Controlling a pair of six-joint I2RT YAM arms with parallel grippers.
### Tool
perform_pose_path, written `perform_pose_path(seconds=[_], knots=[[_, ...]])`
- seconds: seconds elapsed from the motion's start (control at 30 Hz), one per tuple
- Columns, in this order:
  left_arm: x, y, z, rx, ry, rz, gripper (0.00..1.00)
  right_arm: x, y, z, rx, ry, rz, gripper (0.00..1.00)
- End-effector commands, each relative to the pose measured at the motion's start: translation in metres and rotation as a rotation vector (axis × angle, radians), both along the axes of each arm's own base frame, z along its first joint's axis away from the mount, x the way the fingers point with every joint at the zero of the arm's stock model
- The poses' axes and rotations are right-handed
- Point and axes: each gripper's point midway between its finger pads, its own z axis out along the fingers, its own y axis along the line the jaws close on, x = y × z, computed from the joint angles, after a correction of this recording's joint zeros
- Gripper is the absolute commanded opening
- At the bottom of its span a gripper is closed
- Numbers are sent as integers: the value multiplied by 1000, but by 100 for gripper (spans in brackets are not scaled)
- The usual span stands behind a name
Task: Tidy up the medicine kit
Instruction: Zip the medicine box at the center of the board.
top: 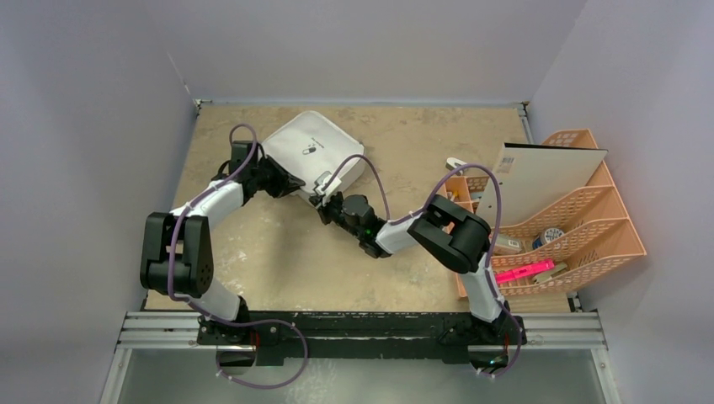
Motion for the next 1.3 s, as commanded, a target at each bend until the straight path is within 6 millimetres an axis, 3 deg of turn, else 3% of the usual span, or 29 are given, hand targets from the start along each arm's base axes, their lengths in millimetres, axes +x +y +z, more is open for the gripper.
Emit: perform_pose_path(seconds=[0.0, 0.07, 0.1, 0.17, 0.33, 0.47, 0.7, 1.07, 1.17, 1.27], knots=[[2, -12, 33, -58, -84, -14, 0, 0, -8, 29, 83, -2, -88, 0], [3, -11, 34, -54, -85, -12, 0, -6, -26, 19, 131, 67, -144, 0], [3, -11, 34, -51, -84, -9, 0, -7, -35, 19, 149, 77, -173, 5], [3, -9, 35, -51, -86, 2, 0, -10, -45, 25, 161, 95, -196, 23], [5, -14, 39, -108, -83, 24, 0, -16, -46, 37, 170, 181, -200, 44], [6, -17, 41, -128, -80, 26, 0, -11, -44, 42, 165, 153, -208, 51], [5, -18, 46, -139, -81, 29, 0, 3, -39, 40, 50, 43, -212, 47], [3, -21, 48, -144, -77, 25, 0, 18, -31, 32, 20, 0, -221, 40], [4, -21, 49, -142, -77, 26, 0, 22, -33, 31, 22, -5, -228, 31], [4, -22, 49, -141, -78, 25, 0, 23, -33, 32, 17, -16, -217, 12]])
